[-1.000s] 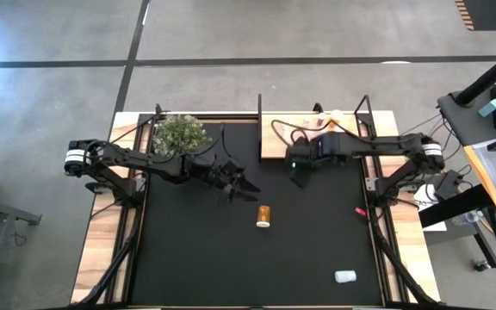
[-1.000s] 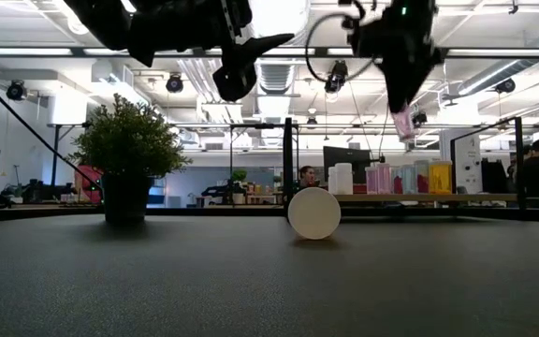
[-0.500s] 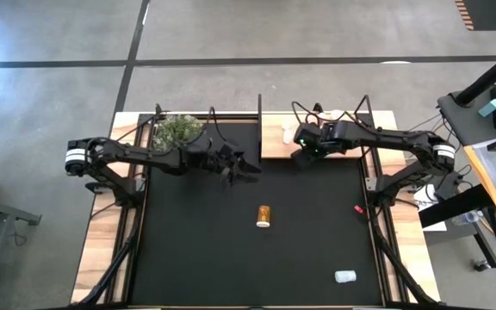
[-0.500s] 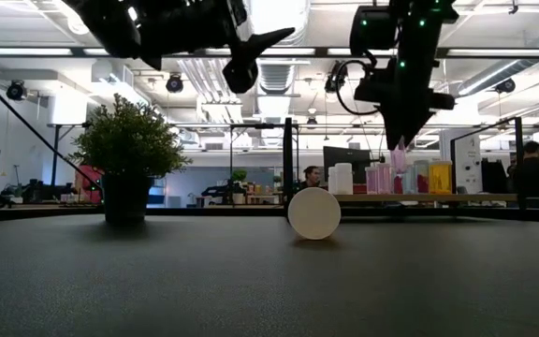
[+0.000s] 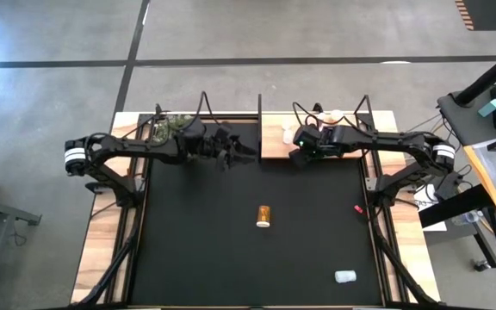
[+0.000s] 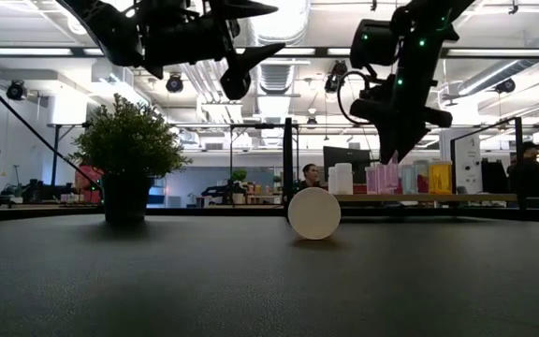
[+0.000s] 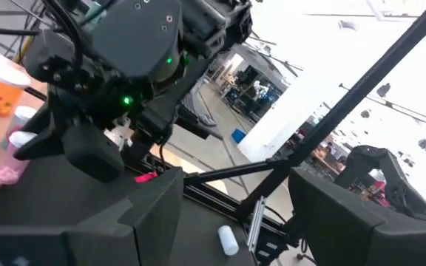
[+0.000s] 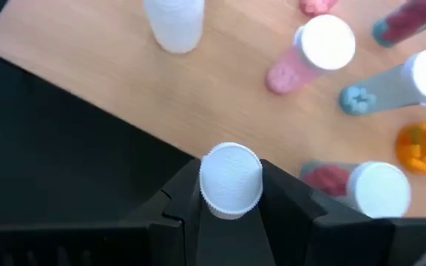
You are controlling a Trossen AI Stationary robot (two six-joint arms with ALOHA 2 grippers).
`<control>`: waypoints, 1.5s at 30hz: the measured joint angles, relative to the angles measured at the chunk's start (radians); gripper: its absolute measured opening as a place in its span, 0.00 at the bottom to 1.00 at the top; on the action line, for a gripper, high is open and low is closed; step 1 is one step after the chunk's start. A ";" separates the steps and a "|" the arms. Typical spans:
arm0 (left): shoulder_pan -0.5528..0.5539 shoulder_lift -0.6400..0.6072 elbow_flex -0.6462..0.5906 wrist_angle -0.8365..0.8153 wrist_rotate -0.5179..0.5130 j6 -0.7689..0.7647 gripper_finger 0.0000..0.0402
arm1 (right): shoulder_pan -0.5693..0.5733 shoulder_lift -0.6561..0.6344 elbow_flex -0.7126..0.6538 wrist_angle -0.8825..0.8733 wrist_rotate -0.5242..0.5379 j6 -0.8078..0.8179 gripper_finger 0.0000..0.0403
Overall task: Pick and place medicine bottles onto shelf by color
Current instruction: Put the pink pill bottle on the shelf aligned with the other pink pill bottles
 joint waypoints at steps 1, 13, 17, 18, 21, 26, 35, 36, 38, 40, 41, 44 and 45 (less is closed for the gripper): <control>0.001 -0.001 0.000 0.000 0.000 0.000 0.57 | -0.002 -0.001 -0.004 0.007 0.008 0.000 0.26; 0.012 -0.001 0.002 0.004 -0.005 -0.005 0.57 | -0.022 -0.002 -0.015 0.028 0.046 -0.057 0.26; 0.013 -0.001 0.003 0.003 -0.022 -0.006 0.57 | -0.039 -0.002 -0.025 0.029 0.046 -0.066 0.26; 0.013 -0.001 0.004 0.003 -0.023 -0.006 0.57 | -0.042 -0.002 -0.027 0.031 0.046 -0.067 0.26; 0.013 -0.001 0.005 0.003 -0.023 -0.006 0.57 | -0.045 -0.002 -0.033 0.038 0.043 -0.070 0.26; 0.013 -0.001 0.005 0.003 -0.023 -0.006 0.57 | -0.043 -0.002 -0.042 0.090 0.040 -0.071 0.26; 0.013 -0.001 0.006 0.003 -0.023 -0.006 0.57 | -0.044 -0.002 -0.059 0.101 0.040 -0.071 0.26; 0.013 -0.001 0.006 0.003 -0.023 -0.006 0.57 | -0.044 -0.002 -0.062 0.101 0.040 -0.071 0.26; 0.013 -0.001 0.006 0.002 -0.023 -0.006 0.57 | -0.044 -0.002 -0.065 0.101 0.040 -0.071 0.26; 0.013 -0.001 0.006 0.002 -0.023 -0.006 0.57 | -0.044 -0.002 -0.067 0.102 0.041 -0.071 0.26; 0.013 -0.001 0.006 0.002 -0.023 -0.006 0.57 | -0.044 -0.002 -0.067 0.102 0.041 -0.071 0.26; 0.013 -0.001 0.006 0.002 -0.024 -0.006 0.57 | -0.044 -0.002 -0.067 0.102 0.041 -0.072 0.26; 0.013 -0.001 0.006 0.002 -0.024 -0.006 0.57 | -0.044 -0.002 -0.067 0.102 0.041 -0.073 0.26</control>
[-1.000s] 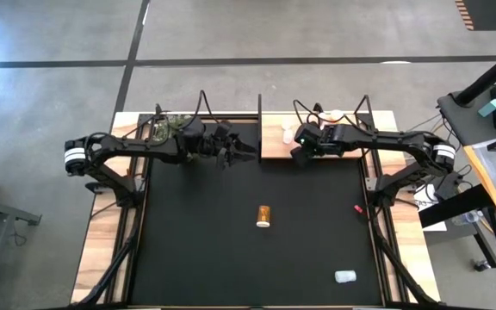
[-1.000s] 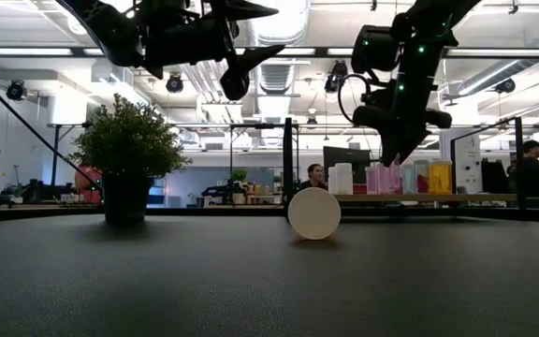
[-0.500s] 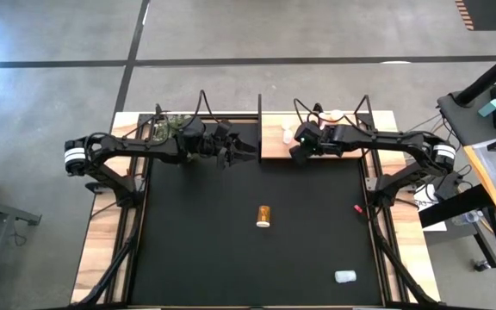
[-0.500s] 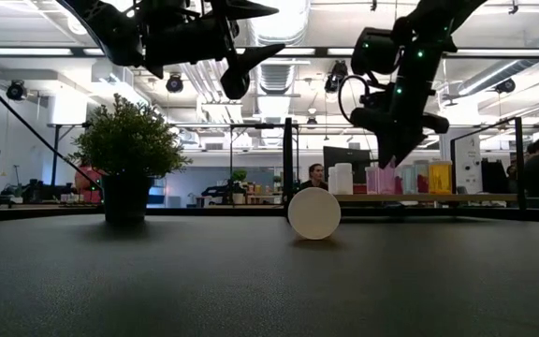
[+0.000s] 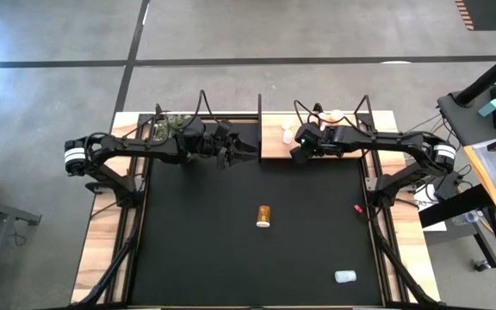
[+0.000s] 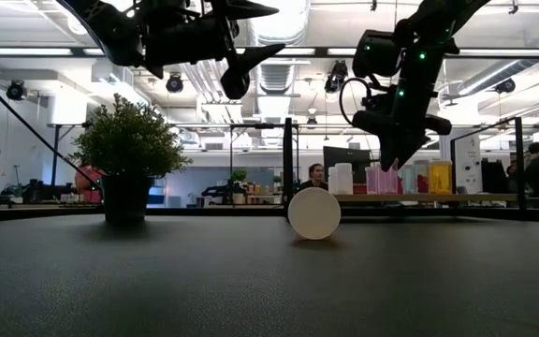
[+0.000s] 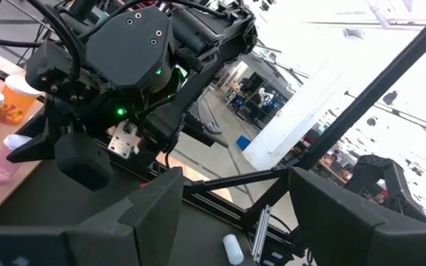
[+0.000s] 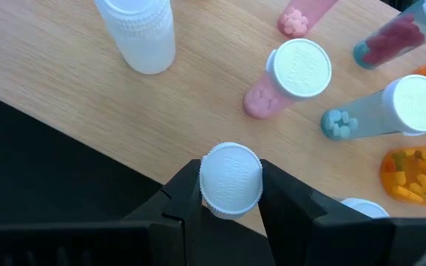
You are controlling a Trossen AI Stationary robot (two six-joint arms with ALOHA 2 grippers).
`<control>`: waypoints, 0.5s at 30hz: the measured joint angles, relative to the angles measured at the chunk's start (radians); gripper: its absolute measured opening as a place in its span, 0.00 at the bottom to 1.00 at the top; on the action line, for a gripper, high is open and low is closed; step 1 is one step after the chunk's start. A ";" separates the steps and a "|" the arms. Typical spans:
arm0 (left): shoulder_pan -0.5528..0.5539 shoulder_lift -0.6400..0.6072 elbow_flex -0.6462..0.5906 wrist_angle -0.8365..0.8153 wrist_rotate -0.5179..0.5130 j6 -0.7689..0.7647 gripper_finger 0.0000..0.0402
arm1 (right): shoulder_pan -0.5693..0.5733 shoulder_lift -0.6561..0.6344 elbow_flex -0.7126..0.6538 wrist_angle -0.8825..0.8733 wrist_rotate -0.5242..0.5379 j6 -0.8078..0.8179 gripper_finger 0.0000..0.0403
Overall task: Pick and place medicine bottles onto shelf by color
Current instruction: Put the pink pill bottle on the shelf aligned with the other pink pill bottles
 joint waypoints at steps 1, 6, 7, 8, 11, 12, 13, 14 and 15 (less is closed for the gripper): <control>0.000 0.000 0.000 0.000 -0.001 0.000 0.57 | 0.000 0.000 0.000 0.000 0.000 -0.001 0.26; 0.000 0.000 0.001 0.000 -0.004 0.000 0.57 | 0.000 0.000 0.000 0.000 0.000 0.001 0.28; 0.000 0.000 0.001 0.000 -0.004 0.000 0.57 | 0.000 0.000 0.000 0.001 0.000 0.001 0.29; 0.000 0.000 0.001 0.000 -0.004 0.000 0.57 | 0.000 0.000 0.000 0.001 0.000 0.001 0.30; 0.000 0.000 0.001 0.000 -0.004 0.000 0.57 | 0.000 0.000 -0.001 0.003 -0.001 0.001 0.36; 0.000 0.000 0.001 0.000 -0.004 0.000 0.57 | 0.000 0.000 -0.002 0.003 -0.002 0.001 0.38; 0.000 0.000 0.001 0.000 -0.004 0.000 0.57 | 0.000 0.000 -0.002 0.003 -0.002 0.000 0.40; 0.000 0.000 0.001 0.000 -0.005 0.000 0.57 | 0.000 -0.001 -0.002 0.004 -0.002 0.000 0.41; 0.000 0.000 0.001 0.000 -0.005 0.000 0.57 | 0.000 -0.001 -0.001 0.003 -0.002 0.001 0.43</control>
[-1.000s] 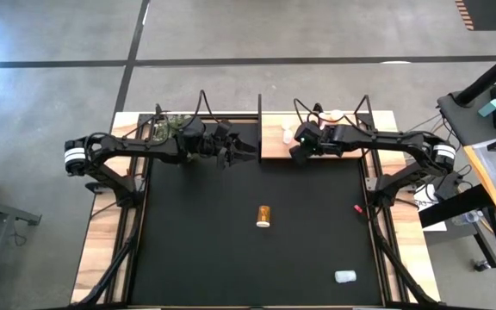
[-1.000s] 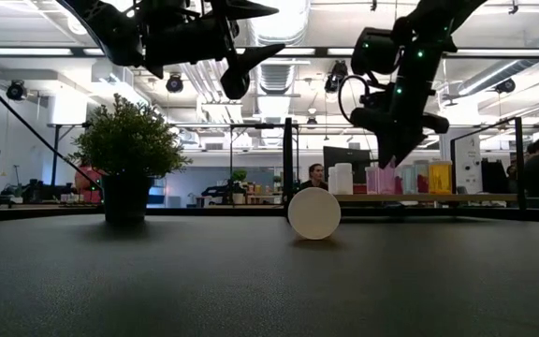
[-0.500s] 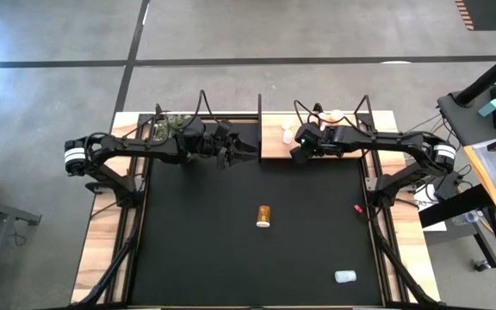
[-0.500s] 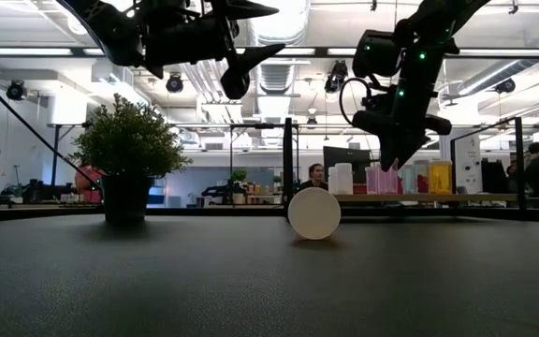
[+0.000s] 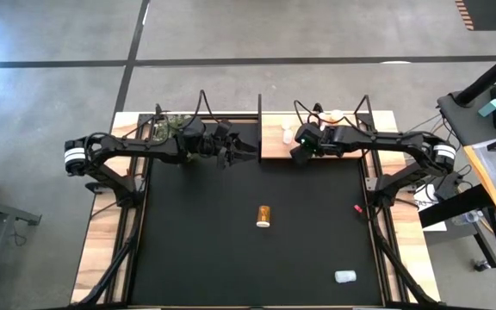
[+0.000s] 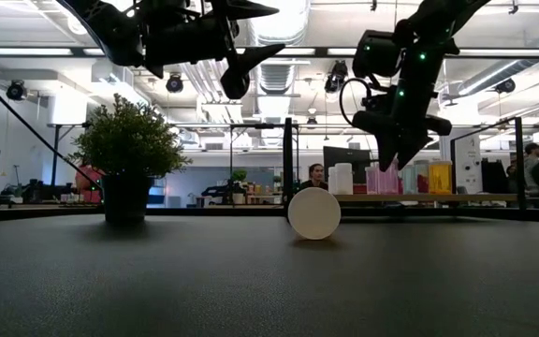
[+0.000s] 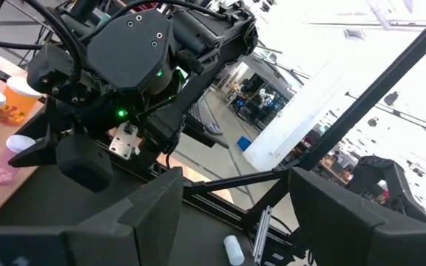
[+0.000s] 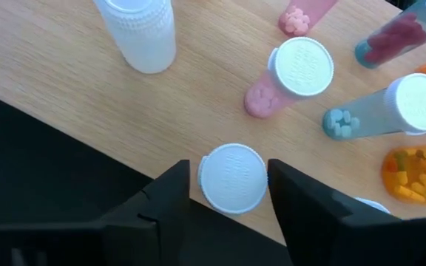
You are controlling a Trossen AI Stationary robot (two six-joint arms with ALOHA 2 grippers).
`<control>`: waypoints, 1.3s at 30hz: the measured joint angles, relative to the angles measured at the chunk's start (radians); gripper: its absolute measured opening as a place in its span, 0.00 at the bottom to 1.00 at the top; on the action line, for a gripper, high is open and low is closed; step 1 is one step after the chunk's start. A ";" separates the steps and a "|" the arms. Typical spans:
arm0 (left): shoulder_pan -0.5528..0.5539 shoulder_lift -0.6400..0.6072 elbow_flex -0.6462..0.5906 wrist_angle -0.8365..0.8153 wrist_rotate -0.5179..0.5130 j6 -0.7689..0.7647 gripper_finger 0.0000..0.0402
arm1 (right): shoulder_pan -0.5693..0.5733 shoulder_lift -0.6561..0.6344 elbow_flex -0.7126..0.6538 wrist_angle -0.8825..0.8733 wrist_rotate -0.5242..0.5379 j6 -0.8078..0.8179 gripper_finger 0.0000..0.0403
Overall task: Pick and place medicine bottles onto shelf by color
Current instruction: Put the pink pill bottle on the shelf aligned with the other pink pill bottles, then put the orange pill bottle on the shelf aligned with the other orange pill bottles
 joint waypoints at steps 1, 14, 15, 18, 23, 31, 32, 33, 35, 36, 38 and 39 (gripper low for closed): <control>0.000 0.000 0.000 0.000 0.000 0.000 0.57 | 0.000 0.000 0.005 -0.008 0.000 0.000 0.45; 0.000 0.000 0.000 0.000 0.000 0.000 0.57 | 0.001 -0.008 0.256 -0.240 0.000 -0.009 0.53; 0.000 0.000 0.000 0.000 0.000 -0.001 0.57 | 0.004 -0.008 0.285 -0.277 0.001 -0.003 0.53; 0.000 0.000 0.000 -0.001 0.000 -0.001 0.57 | 0.031 -0.008 0.371 -0.393 0.000 0.055 0.53; 0.000 0.000 0.000 -0.003 0.000 -0.002 0.57 | 0.137 -0.009 0.491 -0.585 -0.029 0.224 0.53; 0.000 0.000 0.000 -0.003 0.026 -0.003 0.57 | 0.449 -0.009 0.533 -0.636 -0.120 0.507 0.53; 0.000 0.000 0.000 -0.003 0.030 -0.003 0.57 | 0.490 -0.009 0.532 -0.636 -0.128 0.550 0.53; 0.000 0.000 0.000 -0.004 0.032 -0.003 0.57 | 0.527 -0.009 0.528 -0.637 -0.133 0.590 0.53; 0.000 0.000 0.000 -0.004 0.033 -0.005 0.57 | 0.602 -0.009 0.526 -0.640 -0.135 0.673 0.53; -0.001 0.000 0.000 -0.004 0.033 -0.007 0.57 | 0.635 -0.009 0.526 -0.640 -0.135 0.709 0.53; -0.004 0.000 0.000 -0.006 0.037 -0.054 0.57 | 0.694 -0.009 0.526 -0.640 -0.135 0.767 0.53; -0.007 0.000 -0.001 -0.007 0.051 -0.070 0.57 | 0.721 -0.009 0.526 -0.640 -0.135 0.787 0.53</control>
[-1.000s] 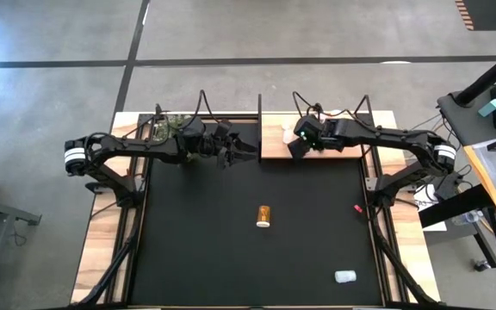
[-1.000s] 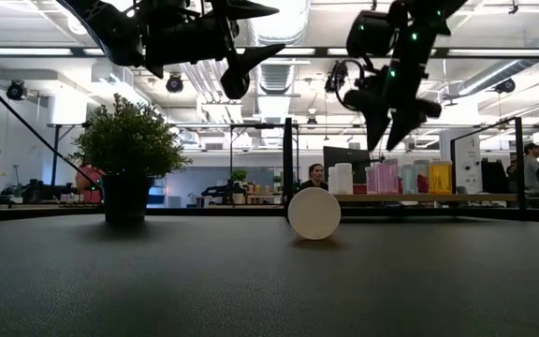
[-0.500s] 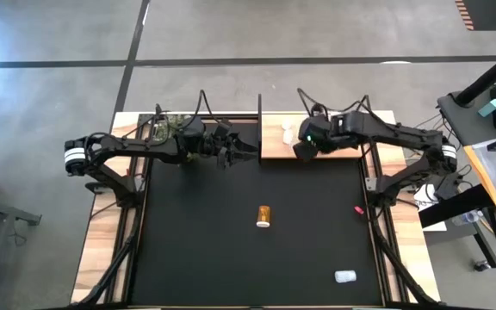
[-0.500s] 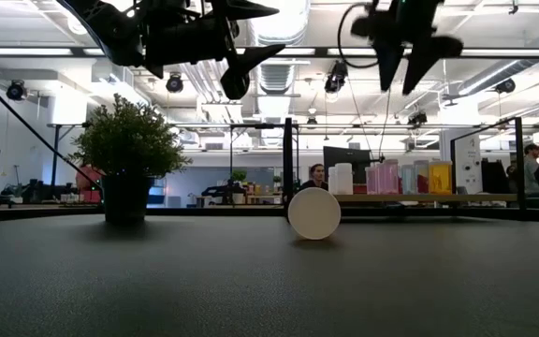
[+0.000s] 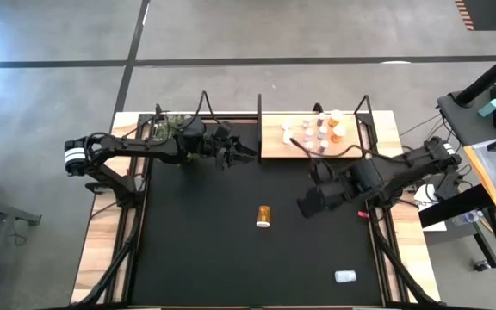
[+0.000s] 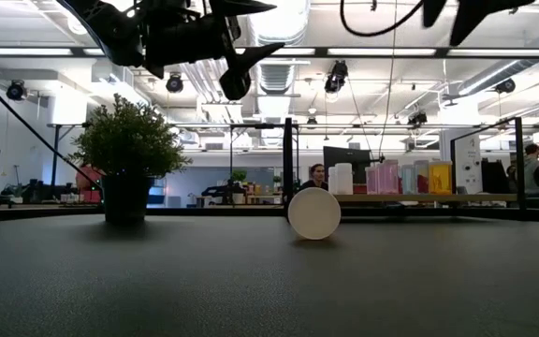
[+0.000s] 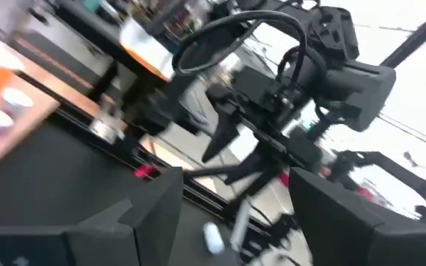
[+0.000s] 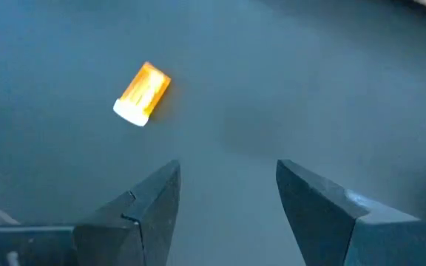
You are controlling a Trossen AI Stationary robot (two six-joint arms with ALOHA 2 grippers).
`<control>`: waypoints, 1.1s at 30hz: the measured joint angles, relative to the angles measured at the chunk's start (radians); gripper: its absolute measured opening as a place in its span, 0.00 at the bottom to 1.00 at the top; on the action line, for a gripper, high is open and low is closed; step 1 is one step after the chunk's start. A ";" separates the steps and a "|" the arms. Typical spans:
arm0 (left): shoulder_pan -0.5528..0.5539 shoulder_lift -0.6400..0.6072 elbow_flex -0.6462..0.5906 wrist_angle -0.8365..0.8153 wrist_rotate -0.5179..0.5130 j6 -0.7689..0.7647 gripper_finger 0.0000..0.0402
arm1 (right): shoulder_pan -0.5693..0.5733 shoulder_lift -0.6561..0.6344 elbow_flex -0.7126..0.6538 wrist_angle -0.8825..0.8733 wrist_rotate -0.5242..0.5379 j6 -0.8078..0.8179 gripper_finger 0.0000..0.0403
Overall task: Pick and place medicine bottles onto shelf by color
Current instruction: Put the orange pill bottle on the shelf aligned with the other orange pill bottles
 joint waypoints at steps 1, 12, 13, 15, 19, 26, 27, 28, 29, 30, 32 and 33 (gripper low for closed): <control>-0.003 0.000 -0.001 -0.001 0.023 -0.005 0.57 | 0.025 0.000 0.000 0.000 0.000 0.006 0.53; -0.165 0.000 -0.007 0.003 0.077 -0.037 0.57 | 0.259 0.031 -0.001 0.006 0.004 -0.045 0.53; -0.181 0.000 -0.007 0.003 0.062 -0.059 0.57 | 0.279 0.036 -0.001 0.007 0.004 -0.059 0.53; -0.210 0.000 -0.008 0.003 0.050 -0.068 0.57 | 0.309 0.049 -0.001 0.009 0.004 -0.058 0.53; -0.257 0.001 -0.011 -0.001 0.069 -0.007 0.57 | 0.355 0.083 -0.001 0.010 0.006 0.002 0.53; -0.319 0.002 -0.013 -0.097 0.169 0.455 0.57 | 0.413 0.152 -0.001 0.013 0.005 -0.017 0.53; -0.319 0.002 -0.009 -0.121 0.168 0.511 0.57 | 0.417 0.162 -0.001 0.013 0.005 -0.011 0.53; -0.319 0.002 -0.006 -0.145 0.168 0.568 0.57 | 0.420 0.167 -0.001 0.014 0.005 0.001 0.53; -0.319 0.002 -0.004 -0.179 0.164 0.627 0.57 | 0.425 0.175 -0.001 0.014 0.005 0.016 0.53; -0.319 0.002 -0.003 -0.214 0.157 0.685 0.57 | 0.428 0.181 -0.001 0.016 0.005 0.036 0.53; -0.319 0.003 0.003 -0.290 0.138 0.792 0.57 | 0.433 0.186 -0.001 0.019 0.004 0.080 0.53; -0.320 0.003 0.009 -0.320 0.123 0.843 0.57 | 0.437 0.188 -0.001 0.021 0.004 0.101 0.53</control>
